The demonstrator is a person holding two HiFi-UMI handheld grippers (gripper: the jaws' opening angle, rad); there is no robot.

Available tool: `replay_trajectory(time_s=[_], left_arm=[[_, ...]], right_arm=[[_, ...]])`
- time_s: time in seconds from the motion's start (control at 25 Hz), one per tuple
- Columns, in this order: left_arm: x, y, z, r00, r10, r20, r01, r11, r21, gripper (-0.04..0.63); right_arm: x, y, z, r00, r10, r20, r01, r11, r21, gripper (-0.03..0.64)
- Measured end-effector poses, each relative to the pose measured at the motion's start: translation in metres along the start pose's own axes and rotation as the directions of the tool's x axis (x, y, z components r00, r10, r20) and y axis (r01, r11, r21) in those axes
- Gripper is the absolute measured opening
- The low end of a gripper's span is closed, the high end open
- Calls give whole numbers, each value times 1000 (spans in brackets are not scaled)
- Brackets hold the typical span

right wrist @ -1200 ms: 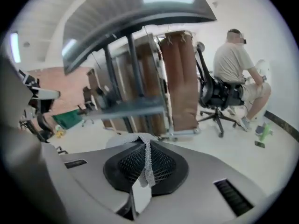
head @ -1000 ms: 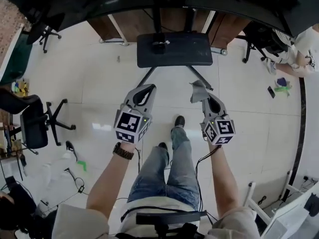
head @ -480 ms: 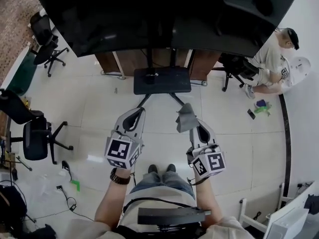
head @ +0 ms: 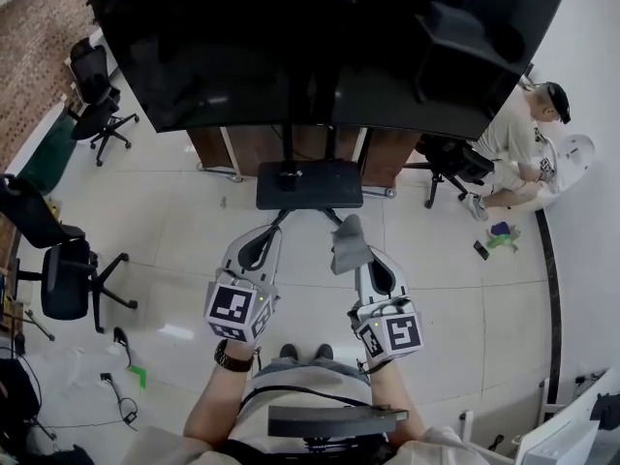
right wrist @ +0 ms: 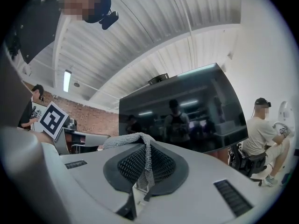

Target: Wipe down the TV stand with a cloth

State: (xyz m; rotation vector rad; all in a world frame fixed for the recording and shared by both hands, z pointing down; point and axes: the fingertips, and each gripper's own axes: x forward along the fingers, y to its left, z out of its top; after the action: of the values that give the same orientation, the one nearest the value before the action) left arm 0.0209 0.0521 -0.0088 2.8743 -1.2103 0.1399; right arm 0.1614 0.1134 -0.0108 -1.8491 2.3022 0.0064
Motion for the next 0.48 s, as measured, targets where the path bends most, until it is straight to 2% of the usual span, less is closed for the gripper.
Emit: replay_trajectory(time_s=[0.16, 0.48], left_arm=[[-1, 6, 2, 1000, 11, 2, -11, 1000, 6, 26], [-4, 10, 2, 1000, 12, 14, -12, 1000, -8, 27]], right_arm=[[6, 4, 4, 1000, 11, 14, -10, 1000, -30, 6], [15, 10, -2, 1000, 9, -1, -9, 1000, -18, 6]])
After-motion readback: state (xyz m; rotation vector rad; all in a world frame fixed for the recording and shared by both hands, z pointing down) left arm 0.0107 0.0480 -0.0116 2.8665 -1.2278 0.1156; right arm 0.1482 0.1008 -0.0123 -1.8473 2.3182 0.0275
